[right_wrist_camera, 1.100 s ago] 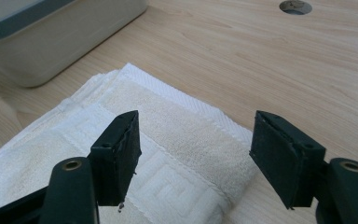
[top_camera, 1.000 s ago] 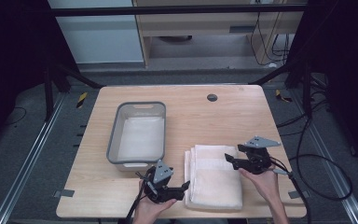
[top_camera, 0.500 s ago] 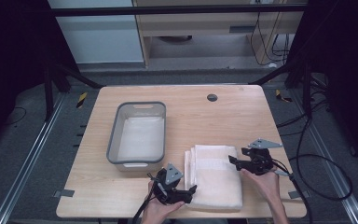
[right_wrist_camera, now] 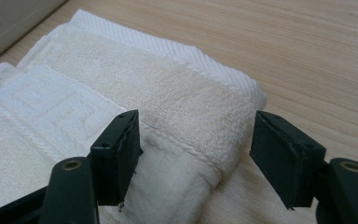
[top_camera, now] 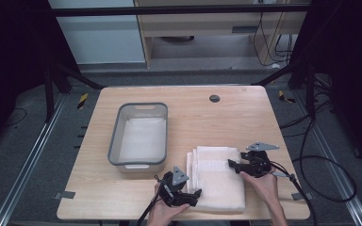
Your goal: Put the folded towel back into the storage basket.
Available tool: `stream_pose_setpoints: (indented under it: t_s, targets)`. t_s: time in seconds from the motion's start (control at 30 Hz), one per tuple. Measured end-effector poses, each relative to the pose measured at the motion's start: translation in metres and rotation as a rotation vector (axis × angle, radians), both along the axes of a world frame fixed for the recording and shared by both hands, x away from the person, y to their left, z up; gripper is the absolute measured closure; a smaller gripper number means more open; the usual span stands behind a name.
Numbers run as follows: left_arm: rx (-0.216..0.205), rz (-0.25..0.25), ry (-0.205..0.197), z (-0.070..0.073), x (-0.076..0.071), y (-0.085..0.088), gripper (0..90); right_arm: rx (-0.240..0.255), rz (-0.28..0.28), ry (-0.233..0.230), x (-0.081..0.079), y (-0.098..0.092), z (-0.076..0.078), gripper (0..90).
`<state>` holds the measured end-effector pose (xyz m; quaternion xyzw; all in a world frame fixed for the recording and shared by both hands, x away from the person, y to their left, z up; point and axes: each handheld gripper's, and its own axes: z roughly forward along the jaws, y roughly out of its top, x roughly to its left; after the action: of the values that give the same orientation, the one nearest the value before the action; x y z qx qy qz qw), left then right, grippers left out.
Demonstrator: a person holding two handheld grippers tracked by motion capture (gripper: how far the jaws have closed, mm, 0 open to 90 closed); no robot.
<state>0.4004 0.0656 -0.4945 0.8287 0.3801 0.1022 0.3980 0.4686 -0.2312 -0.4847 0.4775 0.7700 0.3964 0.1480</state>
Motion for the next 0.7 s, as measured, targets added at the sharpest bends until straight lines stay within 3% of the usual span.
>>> stream_pose_setpoints:
  t_s: [0.1,0.43,0.7]
  targets:
    - [-0.018,0.006,0.029,-0.002,0.0017,0.001,15.5,-0.004,-0.001,0.011,0.0005,0.0017,-0.0021,33.0]
    - [-0.036,0.006,0.059,-0.0073,0.0032,-0.0023,17.6,-0.003,-0.011,0.037,0.0022,0.0046,-0.0067,33.8]
    - [-0.035,-0.029,0.047,-0.0082,0.0025,-0.0049,20.5,0.023,-0.02,0.073,0.0052,0.0058,-0.0099,36.2]
